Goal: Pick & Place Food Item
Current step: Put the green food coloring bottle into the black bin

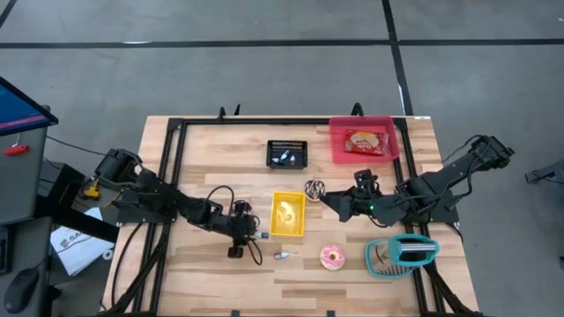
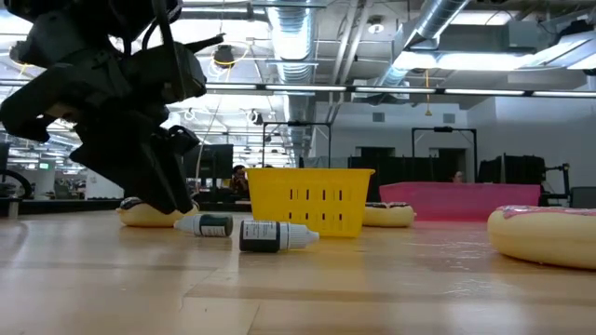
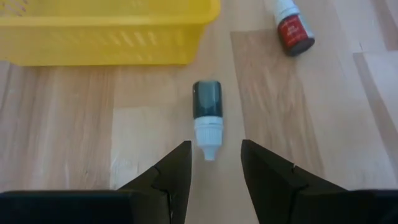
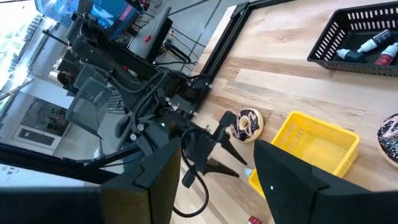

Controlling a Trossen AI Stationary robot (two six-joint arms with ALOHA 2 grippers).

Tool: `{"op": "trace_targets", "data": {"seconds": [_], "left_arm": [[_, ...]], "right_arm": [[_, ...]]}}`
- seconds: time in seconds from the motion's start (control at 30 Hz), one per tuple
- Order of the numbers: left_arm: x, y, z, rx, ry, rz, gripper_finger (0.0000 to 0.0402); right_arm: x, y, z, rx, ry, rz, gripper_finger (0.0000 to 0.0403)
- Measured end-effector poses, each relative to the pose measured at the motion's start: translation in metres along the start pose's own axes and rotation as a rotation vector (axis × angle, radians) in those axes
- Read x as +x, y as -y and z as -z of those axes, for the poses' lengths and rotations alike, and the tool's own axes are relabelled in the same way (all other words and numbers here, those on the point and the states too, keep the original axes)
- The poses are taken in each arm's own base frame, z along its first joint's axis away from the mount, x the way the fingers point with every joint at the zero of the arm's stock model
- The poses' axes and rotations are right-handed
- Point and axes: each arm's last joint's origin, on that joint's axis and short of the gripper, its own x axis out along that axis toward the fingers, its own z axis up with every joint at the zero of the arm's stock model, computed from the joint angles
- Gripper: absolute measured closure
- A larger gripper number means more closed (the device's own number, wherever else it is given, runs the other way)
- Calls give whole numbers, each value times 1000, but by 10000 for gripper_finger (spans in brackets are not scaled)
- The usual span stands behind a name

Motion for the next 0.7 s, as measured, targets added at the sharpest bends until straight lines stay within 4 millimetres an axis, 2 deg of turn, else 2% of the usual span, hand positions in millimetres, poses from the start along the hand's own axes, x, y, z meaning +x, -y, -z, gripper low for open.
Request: {"op": "trace_targets", "data": {"seconds": [0.37, 0.7], "left_arm": [[3, -13, -2, -41, -4, -31, 267], [3, -10, -1, -25, -19, 32, 267]], "right_arm": [[0, -1, 0, -14, 0, -5, 207], [-2, -1, 2, -21, -10, -13, 207]]}}
